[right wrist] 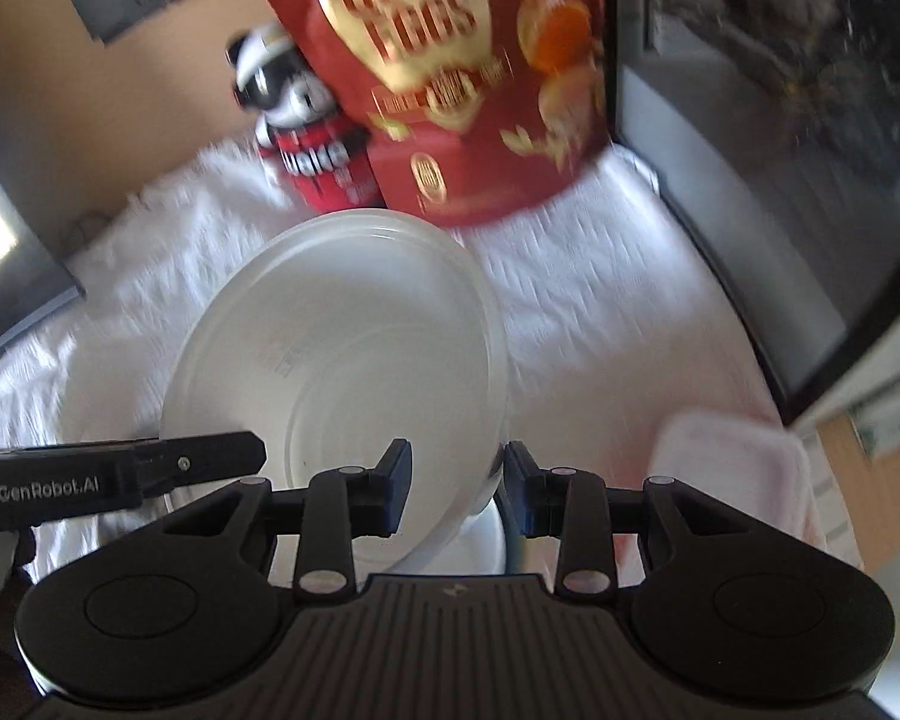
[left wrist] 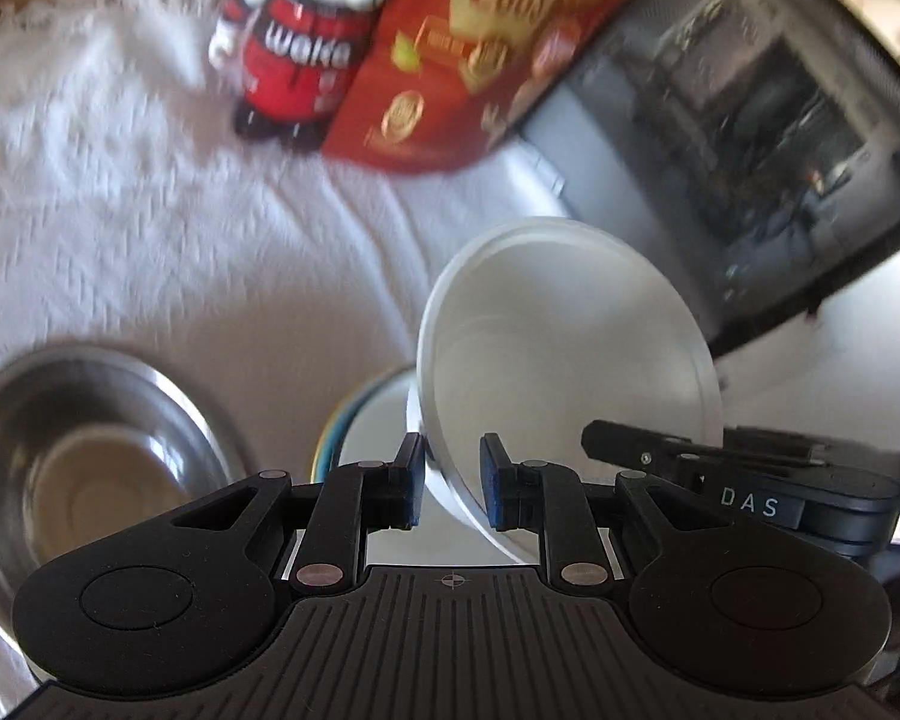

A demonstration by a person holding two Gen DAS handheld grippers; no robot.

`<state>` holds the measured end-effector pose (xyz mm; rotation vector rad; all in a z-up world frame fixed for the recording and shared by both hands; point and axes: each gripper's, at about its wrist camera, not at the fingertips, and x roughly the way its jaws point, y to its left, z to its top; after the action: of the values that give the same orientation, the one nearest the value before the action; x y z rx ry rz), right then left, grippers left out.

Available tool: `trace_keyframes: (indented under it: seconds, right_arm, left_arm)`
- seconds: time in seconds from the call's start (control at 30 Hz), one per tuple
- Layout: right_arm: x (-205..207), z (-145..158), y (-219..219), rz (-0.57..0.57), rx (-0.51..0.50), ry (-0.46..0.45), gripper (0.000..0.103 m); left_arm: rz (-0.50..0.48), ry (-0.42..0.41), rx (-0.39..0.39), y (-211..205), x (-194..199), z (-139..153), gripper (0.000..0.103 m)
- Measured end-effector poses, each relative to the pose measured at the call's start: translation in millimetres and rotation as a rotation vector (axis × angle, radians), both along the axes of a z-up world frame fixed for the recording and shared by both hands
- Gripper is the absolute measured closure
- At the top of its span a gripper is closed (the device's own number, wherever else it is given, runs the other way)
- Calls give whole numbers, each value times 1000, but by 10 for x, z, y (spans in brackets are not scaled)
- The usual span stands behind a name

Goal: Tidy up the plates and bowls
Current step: 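Lower the white bowl onto the blue bowl and open the left tool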

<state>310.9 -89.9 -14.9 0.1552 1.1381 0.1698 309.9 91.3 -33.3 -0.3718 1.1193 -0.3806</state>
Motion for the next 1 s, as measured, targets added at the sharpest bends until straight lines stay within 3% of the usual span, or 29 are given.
trace_keyframes:
  seconds: [0.23,0.33,0.5,0.67,0.77,1.0]
  right_arm:
    - [-33,-327,-4,76,2,56,69]
    - [39,-439,-36,86,30,74,69]
    - [160,-545,-68,98,55,90,70]
    - [234,-476,-92,106,87,70,70]
    - [244,-376,-101,117,109,49,70]
    - [300,-106,-201,100,236,37,70]
  left_arm:
    - [51,108,54,-39,-49,-306,81]
    - [83,142,21,6,-12,-375,82]
    - [108,127,12,43,-14,-282,82]
    - [122,96,-15,114,-35,-71,82]
    - [126,81,-44,148,-17,46,76]
    - [88,63,-90,80,111,240,78]
